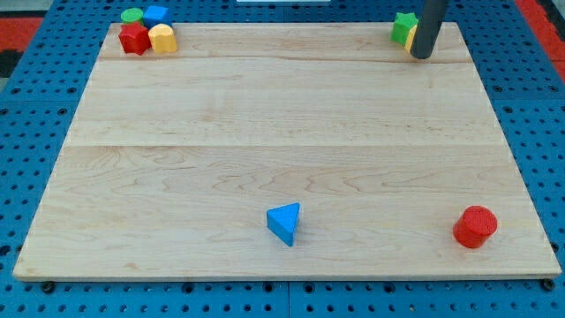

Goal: Move your arm to the bottom right of the board

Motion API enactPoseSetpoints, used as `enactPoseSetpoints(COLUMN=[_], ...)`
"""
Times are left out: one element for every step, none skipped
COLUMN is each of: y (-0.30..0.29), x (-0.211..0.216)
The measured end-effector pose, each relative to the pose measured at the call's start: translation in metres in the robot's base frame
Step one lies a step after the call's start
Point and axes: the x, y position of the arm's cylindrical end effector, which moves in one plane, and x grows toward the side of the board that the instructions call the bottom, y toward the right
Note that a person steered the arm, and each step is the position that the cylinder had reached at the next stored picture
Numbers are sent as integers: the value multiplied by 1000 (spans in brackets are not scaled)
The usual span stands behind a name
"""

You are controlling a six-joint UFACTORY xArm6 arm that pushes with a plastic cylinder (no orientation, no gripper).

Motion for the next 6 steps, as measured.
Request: enactPoseSetpoints(y=[-5,25,52,75,75,63], x=[54,111,191,265,334,349])
